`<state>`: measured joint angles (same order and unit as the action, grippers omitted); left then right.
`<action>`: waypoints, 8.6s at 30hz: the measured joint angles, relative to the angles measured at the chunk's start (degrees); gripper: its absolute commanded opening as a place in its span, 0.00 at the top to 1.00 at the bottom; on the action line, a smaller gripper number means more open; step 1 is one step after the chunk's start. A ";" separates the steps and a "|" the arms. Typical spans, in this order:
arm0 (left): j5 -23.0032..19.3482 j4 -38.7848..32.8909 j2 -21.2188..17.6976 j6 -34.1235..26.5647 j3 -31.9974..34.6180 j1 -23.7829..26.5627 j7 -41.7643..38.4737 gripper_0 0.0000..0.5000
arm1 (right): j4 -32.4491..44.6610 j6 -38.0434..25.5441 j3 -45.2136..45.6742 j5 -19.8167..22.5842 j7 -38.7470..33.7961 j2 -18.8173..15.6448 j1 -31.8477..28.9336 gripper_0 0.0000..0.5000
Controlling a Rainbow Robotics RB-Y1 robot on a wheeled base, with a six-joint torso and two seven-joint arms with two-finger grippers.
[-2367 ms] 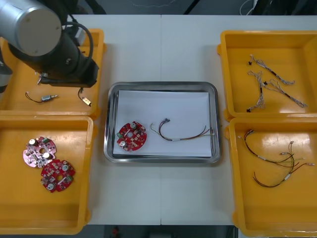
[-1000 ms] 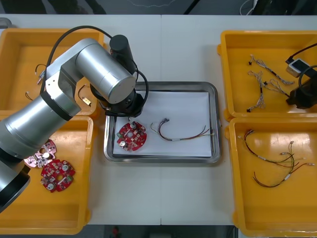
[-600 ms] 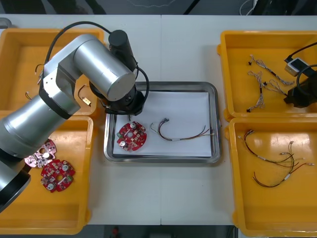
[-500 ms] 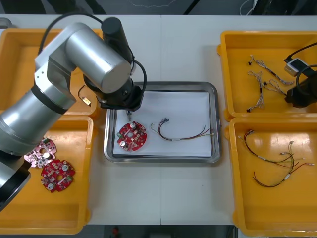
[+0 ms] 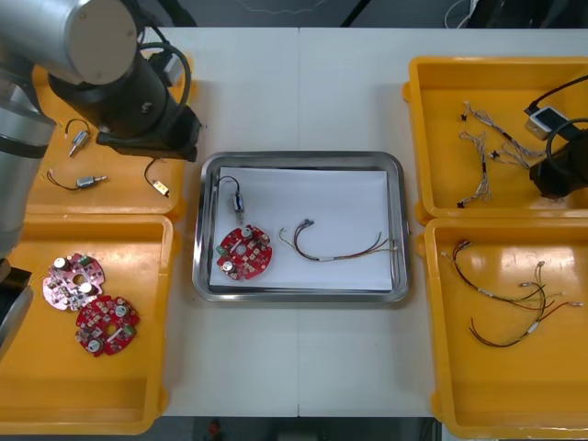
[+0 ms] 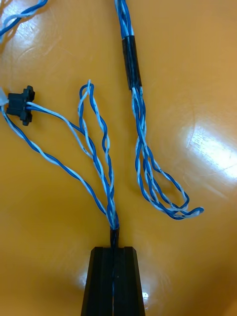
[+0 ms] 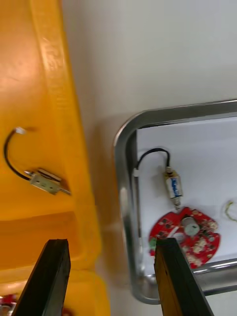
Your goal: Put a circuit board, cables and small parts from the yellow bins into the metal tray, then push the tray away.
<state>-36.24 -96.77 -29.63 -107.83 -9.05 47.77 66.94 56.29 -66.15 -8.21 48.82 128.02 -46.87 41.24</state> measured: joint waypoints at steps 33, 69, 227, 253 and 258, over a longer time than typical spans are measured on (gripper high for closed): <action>4.19 32.52 -7.22 23.68 11.50 3.70 44.93 0.00 | 30.92 -42.25 15.63 -6.05 -0.09 0.36 1.22 1.00; 3.31 48.40 -8.34 43.51 8.78 3.64 54.22 0.00 | 58.75 -43.63 4.59 7.34 -4.05 1.11 1.62 1.00; 10.19 4.24 6.72 16.39 -23.94 0.18 -4.02 0.00 | 68.91 -43.68 23.63 -8.42 -53.52 8.30 -28.01 0.00; -5.65 -22.56 -5.39 -1.81 5.59 -6.16 -4.07 0.00 | 70.83 -43.68 15.59 -0.50 -53.60 4.60 -23.28 0.00; -9.04 -23.31 -9.38 -1.82 12.00 -10.87 -3.98 0.00 | 70.86 -43.68 6.52 0.17 -53.61 4.41 -16.04 0.00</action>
<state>-45.29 -120.08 -39.01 -109.65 2.95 36.90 62.96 127.15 -109.83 -1.69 48.99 74.41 -42.46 25.20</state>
